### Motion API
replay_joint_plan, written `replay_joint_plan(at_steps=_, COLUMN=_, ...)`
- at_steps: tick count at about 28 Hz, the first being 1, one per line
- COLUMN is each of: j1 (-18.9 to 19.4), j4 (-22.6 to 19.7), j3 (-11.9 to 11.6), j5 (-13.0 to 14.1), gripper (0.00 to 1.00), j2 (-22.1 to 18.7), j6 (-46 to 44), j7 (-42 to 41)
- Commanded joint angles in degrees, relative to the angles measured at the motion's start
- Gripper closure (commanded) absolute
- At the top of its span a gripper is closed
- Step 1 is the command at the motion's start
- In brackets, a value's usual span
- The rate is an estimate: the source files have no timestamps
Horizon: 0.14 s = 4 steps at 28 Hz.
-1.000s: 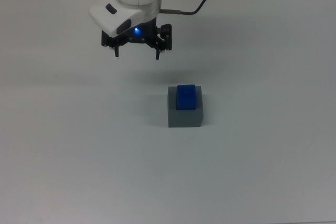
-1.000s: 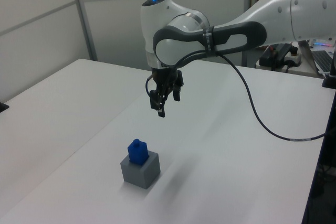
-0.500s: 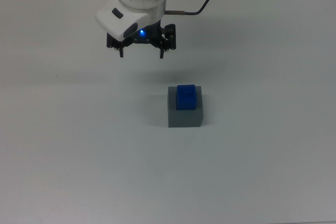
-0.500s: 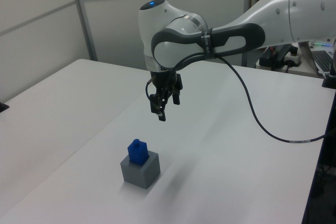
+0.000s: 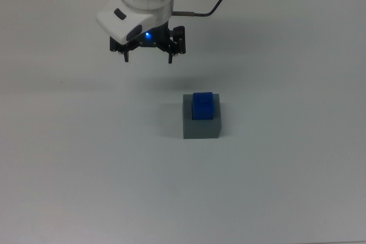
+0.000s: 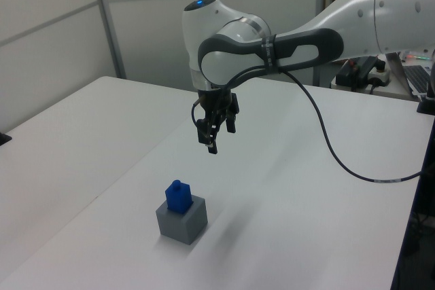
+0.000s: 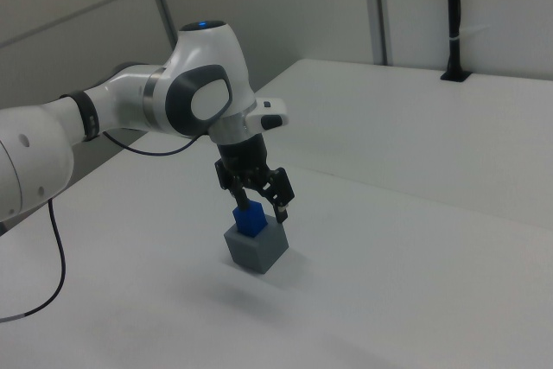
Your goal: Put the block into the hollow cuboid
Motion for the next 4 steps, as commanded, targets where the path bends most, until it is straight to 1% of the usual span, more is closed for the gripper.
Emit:
replay_joint_plan(at_steps=1, j1=0.0, j4=-0.2, j3=-0.5, j5=1.2, gripper=0.00, j2=-1.3, j6=-1.7, j7=-1.6)
replay_joint_plan(at_steps=4, j1=-0.1, j4=0.3, j3=-0.4, j5=1.2, gripper=0.00, j2=-1.2, j6=-1.7, j7=-1.6)
